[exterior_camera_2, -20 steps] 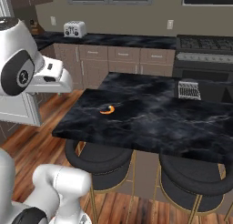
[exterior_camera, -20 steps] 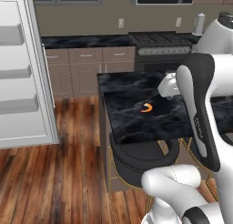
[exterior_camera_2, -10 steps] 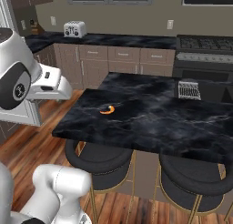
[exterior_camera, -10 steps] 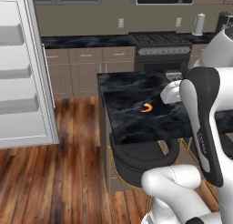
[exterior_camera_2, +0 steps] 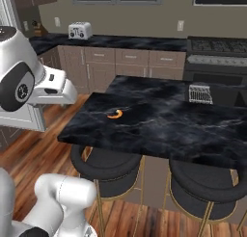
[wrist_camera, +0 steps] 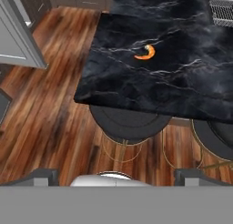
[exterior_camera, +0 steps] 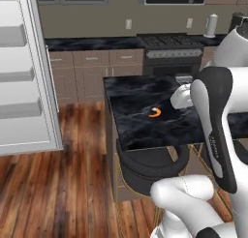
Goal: Open the fridge, remove the apple, lemon, and shrimp, and place them on any counter.
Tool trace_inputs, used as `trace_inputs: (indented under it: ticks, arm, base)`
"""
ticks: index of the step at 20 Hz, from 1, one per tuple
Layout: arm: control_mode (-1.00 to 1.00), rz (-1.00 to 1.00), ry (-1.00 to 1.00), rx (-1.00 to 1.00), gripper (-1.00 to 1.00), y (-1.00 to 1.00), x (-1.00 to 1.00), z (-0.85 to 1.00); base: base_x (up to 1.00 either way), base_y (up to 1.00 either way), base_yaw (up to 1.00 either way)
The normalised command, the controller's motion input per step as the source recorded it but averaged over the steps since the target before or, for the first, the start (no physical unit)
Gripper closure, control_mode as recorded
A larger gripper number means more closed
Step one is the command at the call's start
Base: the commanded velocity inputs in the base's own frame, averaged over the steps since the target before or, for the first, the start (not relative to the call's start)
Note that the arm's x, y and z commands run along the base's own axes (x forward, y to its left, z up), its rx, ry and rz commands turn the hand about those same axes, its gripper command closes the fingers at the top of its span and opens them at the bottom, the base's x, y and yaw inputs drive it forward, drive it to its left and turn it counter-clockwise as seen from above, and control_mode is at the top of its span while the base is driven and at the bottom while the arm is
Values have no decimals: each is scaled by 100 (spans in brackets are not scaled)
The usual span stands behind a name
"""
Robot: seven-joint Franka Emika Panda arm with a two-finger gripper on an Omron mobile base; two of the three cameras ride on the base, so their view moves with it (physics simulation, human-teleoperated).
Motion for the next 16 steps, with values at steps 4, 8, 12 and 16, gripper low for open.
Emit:
trace_inputs:
  ticks: [4,8,12,16]
  arm:
    - [100,0,0,0,-100,0,0,0]
    - [100,0,0,0,-100,0,0,0]
    - [100,0,0,0,-100,0,0,0]
    - [100,0,0,0,-100,0,0,0]
  base:
    - [-73,23,34]
    - [-84,53,57]
    - [-39,79,79]
    - [-8,51,97]
